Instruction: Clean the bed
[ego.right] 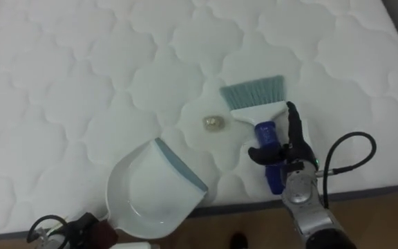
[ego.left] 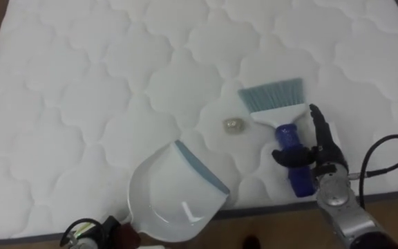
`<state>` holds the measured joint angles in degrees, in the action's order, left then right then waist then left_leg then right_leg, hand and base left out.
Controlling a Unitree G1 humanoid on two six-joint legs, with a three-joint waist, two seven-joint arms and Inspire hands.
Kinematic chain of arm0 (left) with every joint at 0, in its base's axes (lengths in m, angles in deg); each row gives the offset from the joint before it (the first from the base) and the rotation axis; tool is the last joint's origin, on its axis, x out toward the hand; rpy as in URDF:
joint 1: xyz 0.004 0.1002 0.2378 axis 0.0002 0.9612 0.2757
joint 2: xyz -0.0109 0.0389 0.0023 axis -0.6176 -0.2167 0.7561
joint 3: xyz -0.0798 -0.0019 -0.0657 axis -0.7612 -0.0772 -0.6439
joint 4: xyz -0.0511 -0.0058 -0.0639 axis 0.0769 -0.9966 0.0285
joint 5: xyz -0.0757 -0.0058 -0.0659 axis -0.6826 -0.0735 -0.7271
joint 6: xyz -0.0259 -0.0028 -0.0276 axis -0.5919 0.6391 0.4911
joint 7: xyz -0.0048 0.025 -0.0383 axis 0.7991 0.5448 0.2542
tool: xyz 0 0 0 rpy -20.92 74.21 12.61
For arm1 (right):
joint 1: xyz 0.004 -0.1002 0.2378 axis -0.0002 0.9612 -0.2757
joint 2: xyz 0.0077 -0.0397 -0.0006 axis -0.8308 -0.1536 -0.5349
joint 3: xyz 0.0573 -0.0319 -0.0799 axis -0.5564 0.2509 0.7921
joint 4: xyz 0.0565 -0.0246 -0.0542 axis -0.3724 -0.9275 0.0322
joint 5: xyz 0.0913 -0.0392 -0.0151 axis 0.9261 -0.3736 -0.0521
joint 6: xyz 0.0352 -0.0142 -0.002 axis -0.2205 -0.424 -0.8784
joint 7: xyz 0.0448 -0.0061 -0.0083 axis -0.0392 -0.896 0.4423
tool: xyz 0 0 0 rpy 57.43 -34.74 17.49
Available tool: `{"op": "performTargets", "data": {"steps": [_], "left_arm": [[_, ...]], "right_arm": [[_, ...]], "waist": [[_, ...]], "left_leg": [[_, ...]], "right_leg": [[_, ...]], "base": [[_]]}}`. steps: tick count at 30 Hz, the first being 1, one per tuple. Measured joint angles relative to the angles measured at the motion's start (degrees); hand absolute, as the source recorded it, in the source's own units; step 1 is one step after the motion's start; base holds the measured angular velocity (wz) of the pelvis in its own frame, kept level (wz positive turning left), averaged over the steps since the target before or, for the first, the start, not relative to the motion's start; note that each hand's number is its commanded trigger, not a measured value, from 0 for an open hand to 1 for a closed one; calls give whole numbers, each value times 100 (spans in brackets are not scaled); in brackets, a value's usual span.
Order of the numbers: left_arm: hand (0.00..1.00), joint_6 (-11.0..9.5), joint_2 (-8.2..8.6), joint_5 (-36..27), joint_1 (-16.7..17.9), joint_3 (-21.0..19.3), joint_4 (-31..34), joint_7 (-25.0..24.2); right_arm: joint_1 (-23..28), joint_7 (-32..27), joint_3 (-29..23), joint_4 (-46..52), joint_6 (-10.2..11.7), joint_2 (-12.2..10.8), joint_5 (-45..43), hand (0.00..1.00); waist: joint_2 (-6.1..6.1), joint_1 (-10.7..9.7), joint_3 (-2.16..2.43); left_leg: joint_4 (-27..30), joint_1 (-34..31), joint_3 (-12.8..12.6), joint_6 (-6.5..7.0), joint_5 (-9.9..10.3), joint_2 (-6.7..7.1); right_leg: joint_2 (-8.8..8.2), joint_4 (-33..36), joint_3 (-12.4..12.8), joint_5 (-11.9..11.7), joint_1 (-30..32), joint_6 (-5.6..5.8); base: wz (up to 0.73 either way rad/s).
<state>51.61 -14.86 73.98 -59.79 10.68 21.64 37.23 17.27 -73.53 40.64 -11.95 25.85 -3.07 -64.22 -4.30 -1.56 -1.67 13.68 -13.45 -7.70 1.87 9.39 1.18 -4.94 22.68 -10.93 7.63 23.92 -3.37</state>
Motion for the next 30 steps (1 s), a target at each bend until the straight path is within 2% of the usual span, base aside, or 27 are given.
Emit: {"op": "performTargets", "data": {"steps": [6,13,22,30], "left_arm": [[100,-3,-1,2,-36,-10,75,5],[100,2,-23,97,-58,-6,251,7],[100,-46,-41,121,-136,7,371,9],[100,-83,-48,64,-321,139,361,19]], "right_arm": [[15,-200,-100,-94,0,1,-42,0],[70,-192,-10,-112,5,7,-157,0],[17,-190,24,-371,138,49,-194,0],[-269,-174,193,-901,113,140,-13,0]], "waist": [[-43,-7,-26],[-61,25,-26],[-56,27,-28],[0,56,-69]], "left_leg": [[53,-225,1,0,0,-2],[191,-392,2,0,0,-17],[251,-558,13,-1,1,-18],[384,-702,-3,0,0,-22]], "right_leg": [[-2,23,2,0,198,0],[-16,88,-52,24,281,-24],[-26,125,-68,27,434,-37],[-103,137,-234,30,441,-31]], "base": [[1],[7],[3],[12]]}}
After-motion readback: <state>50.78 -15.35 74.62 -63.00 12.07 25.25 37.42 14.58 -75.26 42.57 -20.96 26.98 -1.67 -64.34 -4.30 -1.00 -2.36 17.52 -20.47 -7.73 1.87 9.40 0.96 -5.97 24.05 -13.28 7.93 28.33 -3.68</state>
